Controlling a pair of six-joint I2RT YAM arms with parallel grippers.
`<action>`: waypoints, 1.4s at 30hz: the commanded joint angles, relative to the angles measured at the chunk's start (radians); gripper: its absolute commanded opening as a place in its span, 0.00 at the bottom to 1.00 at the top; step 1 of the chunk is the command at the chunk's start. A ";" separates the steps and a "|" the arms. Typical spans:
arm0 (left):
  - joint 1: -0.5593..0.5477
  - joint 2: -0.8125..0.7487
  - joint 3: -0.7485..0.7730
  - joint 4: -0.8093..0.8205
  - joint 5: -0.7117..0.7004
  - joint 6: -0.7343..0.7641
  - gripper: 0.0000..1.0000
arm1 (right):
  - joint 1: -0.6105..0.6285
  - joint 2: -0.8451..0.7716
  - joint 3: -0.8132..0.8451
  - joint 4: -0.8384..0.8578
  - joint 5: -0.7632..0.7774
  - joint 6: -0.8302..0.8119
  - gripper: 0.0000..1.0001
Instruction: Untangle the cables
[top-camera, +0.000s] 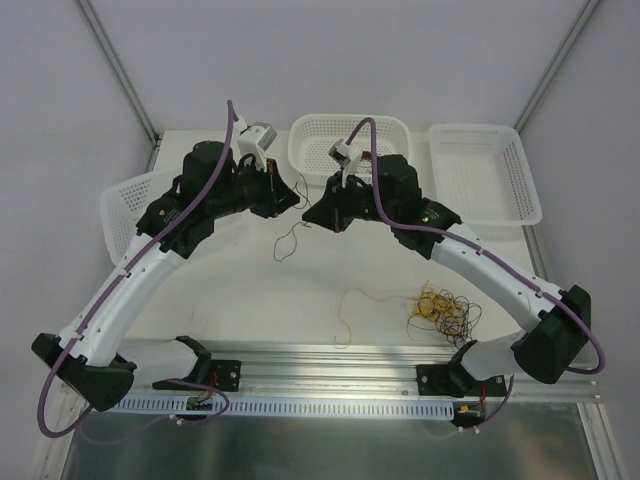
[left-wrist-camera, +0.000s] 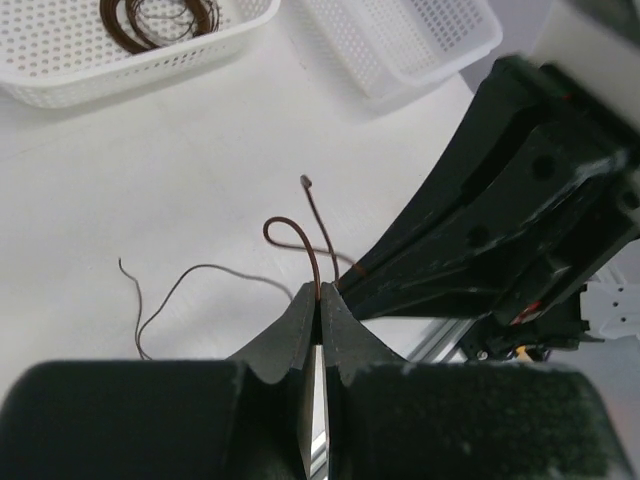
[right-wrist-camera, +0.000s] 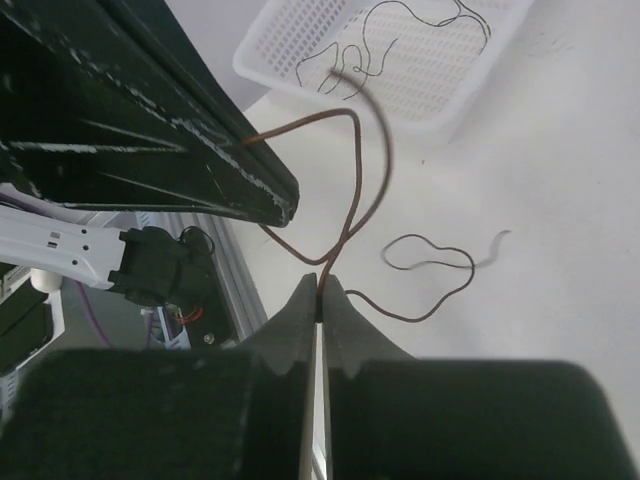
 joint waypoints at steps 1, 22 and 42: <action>-0.004 -0.076 -0.056 0.026 -0.036 0.065 0.00 | 0.004 -0.040 0.086 -0.085 0.066 -0.089 0.01; -0.003 -0.409 -0.481 0.024 -0.219 0.147 0.78 | -0.089 0.050 0.545 -0.464 0.417 -0.306 0.01; -0.003 -0.252 -0.719 0.087 -0.291 -0.114 0.99 | -0.278 0.401 0.882 0.004 0.456 -0.472 0.02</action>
